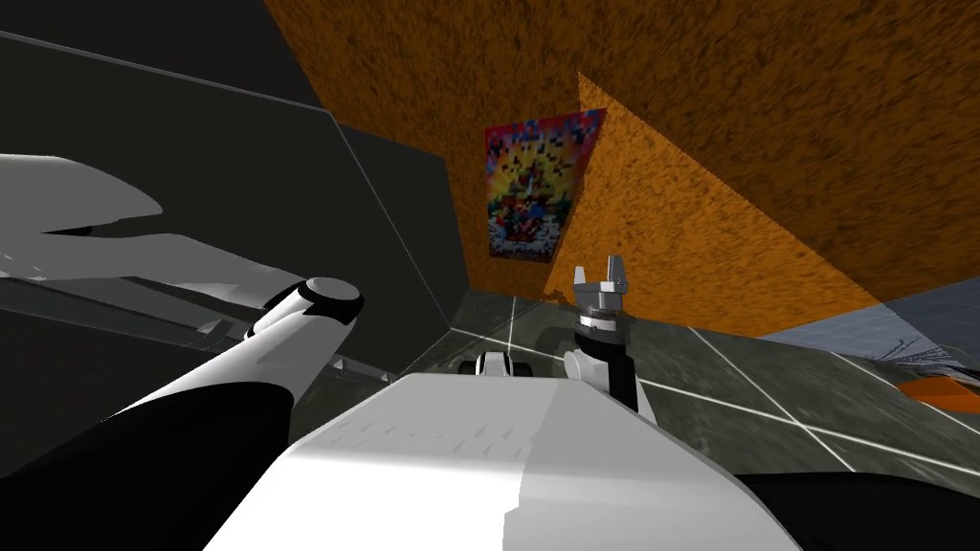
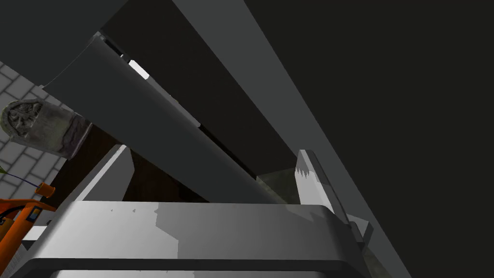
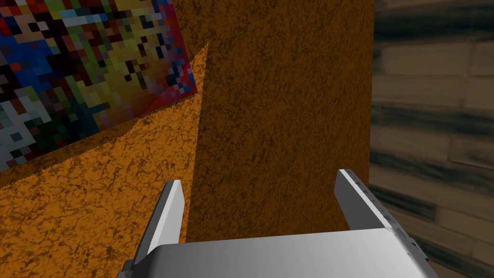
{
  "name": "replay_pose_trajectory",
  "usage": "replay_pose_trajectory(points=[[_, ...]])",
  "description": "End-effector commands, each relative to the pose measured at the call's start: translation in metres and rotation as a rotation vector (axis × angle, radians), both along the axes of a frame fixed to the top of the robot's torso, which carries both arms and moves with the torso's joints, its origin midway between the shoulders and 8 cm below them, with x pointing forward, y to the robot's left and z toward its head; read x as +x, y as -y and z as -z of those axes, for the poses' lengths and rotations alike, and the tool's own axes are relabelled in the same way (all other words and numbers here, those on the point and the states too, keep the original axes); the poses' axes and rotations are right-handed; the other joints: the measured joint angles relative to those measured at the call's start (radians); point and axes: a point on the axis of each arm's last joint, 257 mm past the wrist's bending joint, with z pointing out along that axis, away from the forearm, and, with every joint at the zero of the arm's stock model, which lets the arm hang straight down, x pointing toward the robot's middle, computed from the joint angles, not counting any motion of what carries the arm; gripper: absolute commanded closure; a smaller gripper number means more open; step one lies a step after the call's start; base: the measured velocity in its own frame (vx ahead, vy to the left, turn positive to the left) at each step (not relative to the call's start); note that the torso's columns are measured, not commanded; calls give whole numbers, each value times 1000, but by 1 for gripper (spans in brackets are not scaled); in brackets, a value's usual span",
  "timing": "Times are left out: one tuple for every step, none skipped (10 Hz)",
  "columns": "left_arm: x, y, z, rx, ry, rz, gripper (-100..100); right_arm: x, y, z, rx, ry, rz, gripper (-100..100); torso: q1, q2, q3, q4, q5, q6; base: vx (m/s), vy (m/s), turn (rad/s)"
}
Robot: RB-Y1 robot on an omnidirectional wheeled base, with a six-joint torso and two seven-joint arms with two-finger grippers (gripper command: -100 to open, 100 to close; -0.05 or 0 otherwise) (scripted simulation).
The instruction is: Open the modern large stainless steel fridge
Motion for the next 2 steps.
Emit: replay_pose_trajectory(points=[[-13, 6, -30, 2, -3, -14, -100, 0, 0, 0, 0, 0, 0, 0, -3, -1, -1, 0, 0, 0, -8, 63, -102], [-21, 8, -40, 1, -3, -22, -100, 0, 0, 0, 0, 0, 0, 0, -7, -2, 0, 0, -1, -2, -1, 55, -77]])
